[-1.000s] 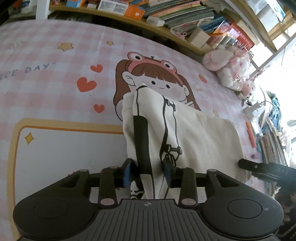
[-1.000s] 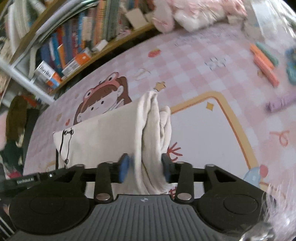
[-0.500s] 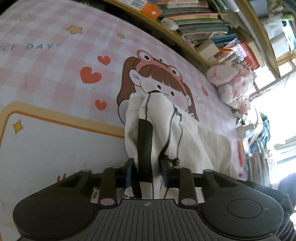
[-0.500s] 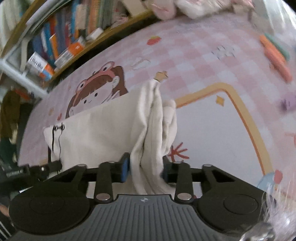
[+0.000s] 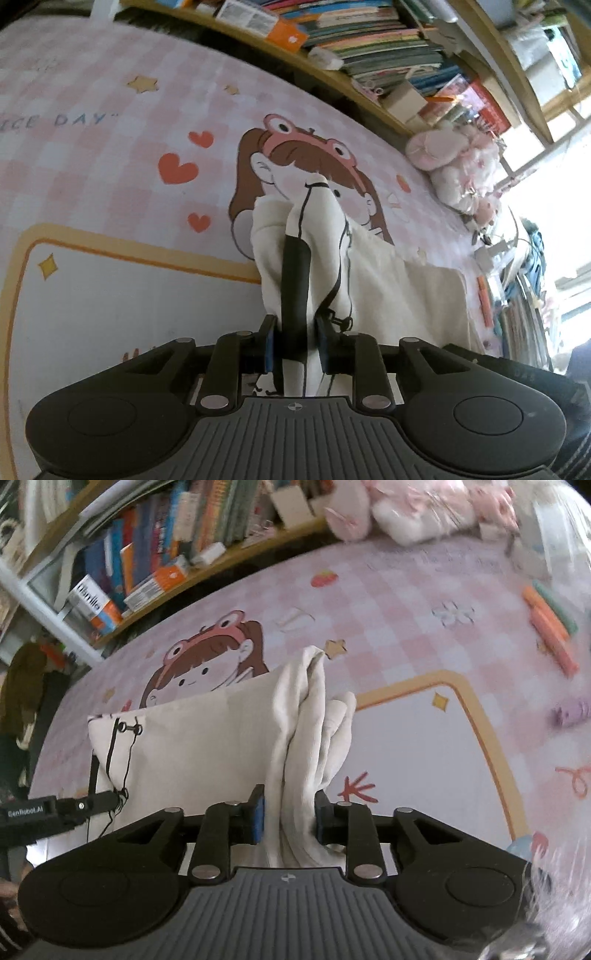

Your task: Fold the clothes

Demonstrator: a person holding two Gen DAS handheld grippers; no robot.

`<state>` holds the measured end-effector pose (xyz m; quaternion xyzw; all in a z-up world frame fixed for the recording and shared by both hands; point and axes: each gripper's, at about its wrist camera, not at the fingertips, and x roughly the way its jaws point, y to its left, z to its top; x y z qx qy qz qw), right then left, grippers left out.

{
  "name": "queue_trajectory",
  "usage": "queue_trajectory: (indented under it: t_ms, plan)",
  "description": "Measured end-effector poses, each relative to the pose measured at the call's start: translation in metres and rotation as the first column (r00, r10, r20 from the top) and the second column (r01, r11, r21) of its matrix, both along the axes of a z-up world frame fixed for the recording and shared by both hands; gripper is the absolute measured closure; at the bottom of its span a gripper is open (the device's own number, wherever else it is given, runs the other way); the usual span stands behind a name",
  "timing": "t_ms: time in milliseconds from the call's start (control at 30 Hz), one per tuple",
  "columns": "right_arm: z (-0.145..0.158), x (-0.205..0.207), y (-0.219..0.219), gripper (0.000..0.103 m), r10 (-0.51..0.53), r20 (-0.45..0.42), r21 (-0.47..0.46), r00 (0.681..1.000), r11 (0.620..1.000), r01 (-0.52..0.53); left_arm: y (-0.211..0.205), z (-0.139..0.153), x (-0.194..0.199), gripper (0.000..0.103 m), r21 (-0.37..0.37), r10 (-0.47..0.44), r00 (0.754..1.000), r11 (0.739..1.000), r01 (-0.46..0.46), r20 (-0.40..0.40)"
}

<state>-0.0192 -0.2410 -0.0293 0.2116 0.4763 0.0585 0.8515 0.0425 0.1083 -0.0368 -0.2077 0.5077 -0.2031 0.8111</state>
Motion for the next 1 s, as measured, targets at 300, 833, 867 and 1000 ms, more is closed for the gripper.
queue_trajectory:
  t_ms: [300,833,867,1000]
  plan:
    - [-0.008,0.008,-0.006,0.064,-0.011,-0.063,0.041,0.998,0.999,0.013,0.012,-0.018,0.008,0.075,-0.106,0.039,0.995,0.993,-0.049,-0.09]
    - [-0.007,0.013,0.003,0.079,0.062,-0.034,0.021,0.998,0.998,-0.061,-0.004,-0.012,0.003,0.086,-0.055,0.01,1.0,0.998,-0.011,-0.021]
    - [-0.006,0.013,0.003,0.082,0.066,-0.03,0.02,0.997,0.998,-0.065,-0.006,-0.01,0.003,0.087,-0.044,0.0,1.0,0.999,-0.001,-0.013]
    - [0.003,0.012,0.006,0.084,0.084,-0.009,0.0,0.996,0.997,-0.084,-0.008,0.001,0.001,0.088,-0.035,-0.022,1.0,0.999,0.023,0.022]
